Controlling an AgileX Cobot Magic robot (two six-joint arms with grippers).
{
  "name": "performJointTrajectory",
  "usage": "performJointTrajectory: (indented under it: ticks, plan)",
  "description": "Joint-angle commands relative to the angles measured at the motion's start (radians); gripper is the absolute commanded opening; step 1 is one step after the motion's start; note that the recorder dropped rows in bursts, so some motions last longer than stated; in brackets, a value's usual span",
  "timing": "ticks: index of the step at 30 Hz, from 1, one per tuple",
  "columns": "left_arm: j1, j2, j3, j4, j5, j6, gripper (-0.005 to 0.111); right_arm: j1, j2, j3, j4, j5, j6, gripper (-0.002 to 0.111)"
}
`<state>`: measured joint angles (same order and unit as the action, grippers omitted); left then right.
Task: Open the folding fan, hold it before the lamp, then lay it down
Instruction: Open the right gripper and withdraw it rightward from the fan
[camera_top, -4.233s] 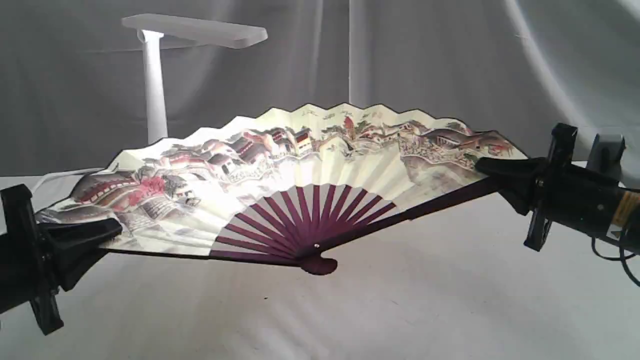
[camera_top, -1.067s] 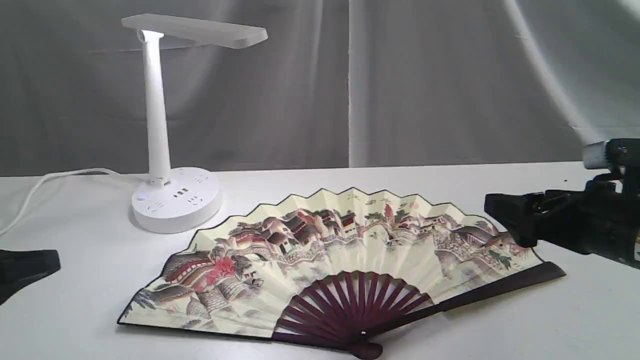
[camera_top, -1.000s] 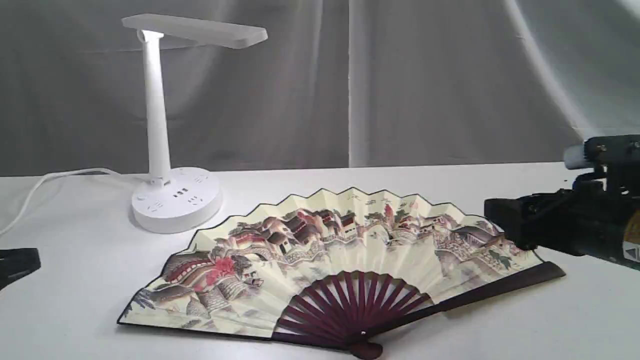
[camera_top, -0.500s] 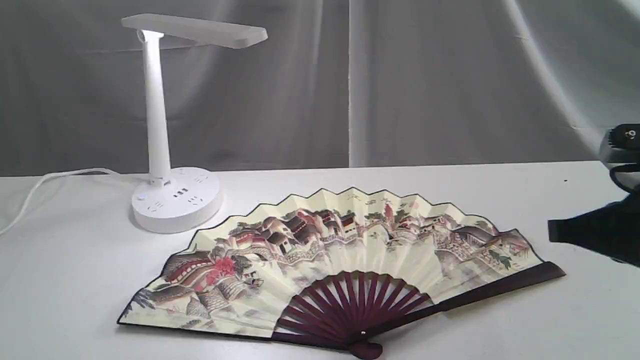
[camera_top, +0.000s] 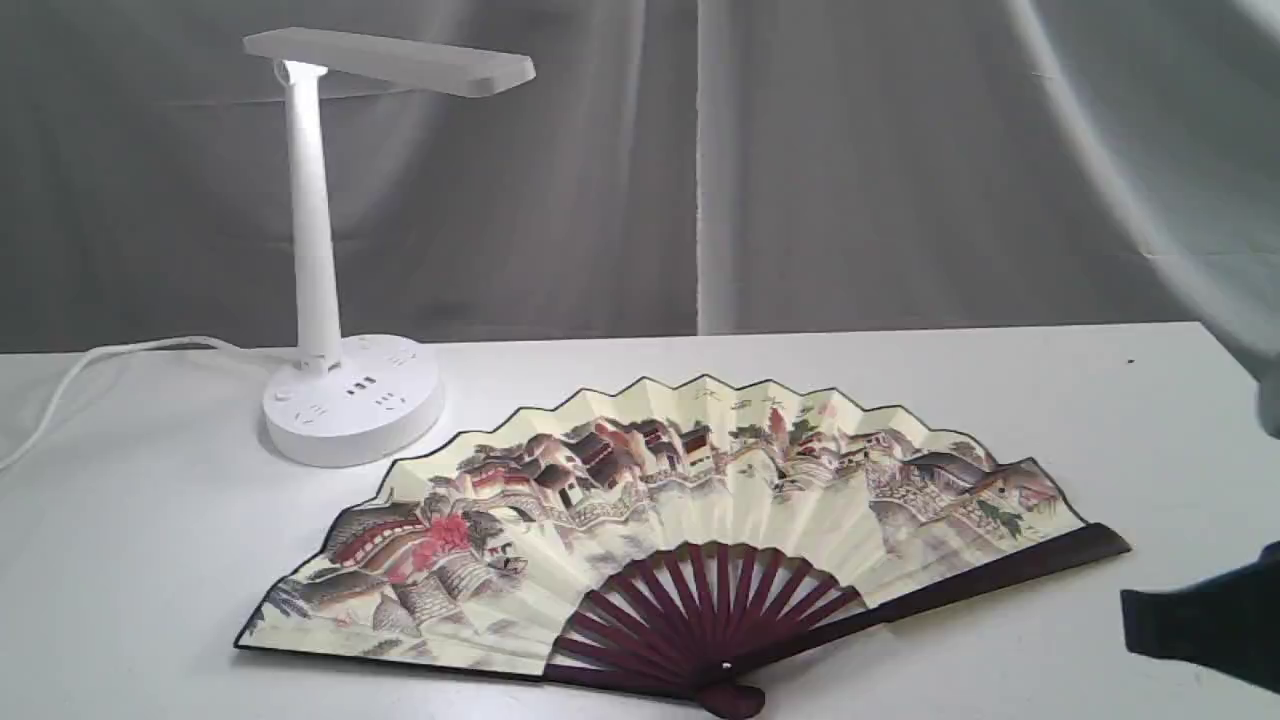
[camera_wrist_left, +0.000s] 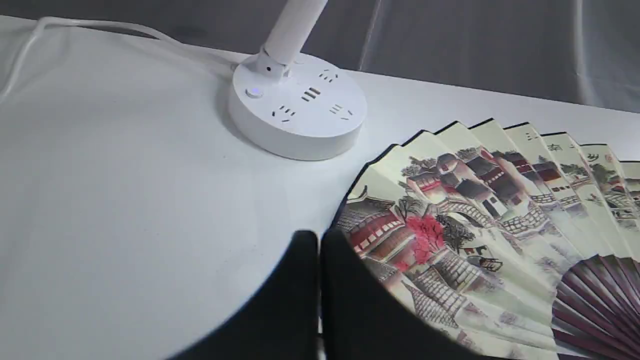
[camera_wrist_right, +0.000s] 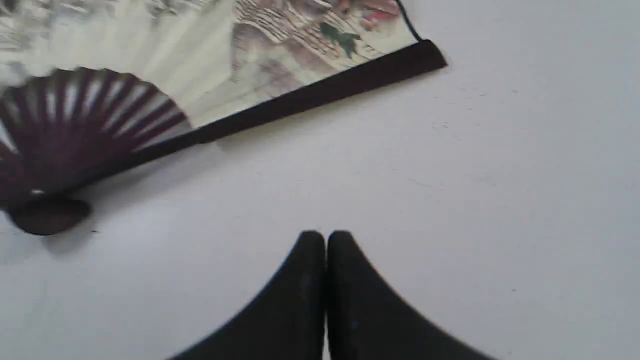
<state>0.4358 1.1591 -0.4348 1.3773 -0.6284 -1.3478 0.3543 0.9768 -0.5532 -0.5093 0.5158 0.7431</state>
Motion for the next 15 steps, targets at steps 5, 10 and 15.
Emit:
performJointTrajectory:
  ticks: [5, 10, 15]
  plan:
    - [0.001, -0.006, 0.013, -0.001, -0.041, -0.012, 0.000, 0.017, -0.388, 0.216, 0.134, -0.151, -0.022, 0.000]
    - [0.001, -0.006, 0.015, 0.006, -0.079, -0.012, 0.000, 0.017, -0.718, 0.387, 0.334, -0.325, -0.037, 0.000]
    - [0.001, -0.006, 0.015, 0.018, -0.079, -0.012, 0.000, 0.017, -0.968, 0.505, 0.415, -0.374, -0.063, 0.000]
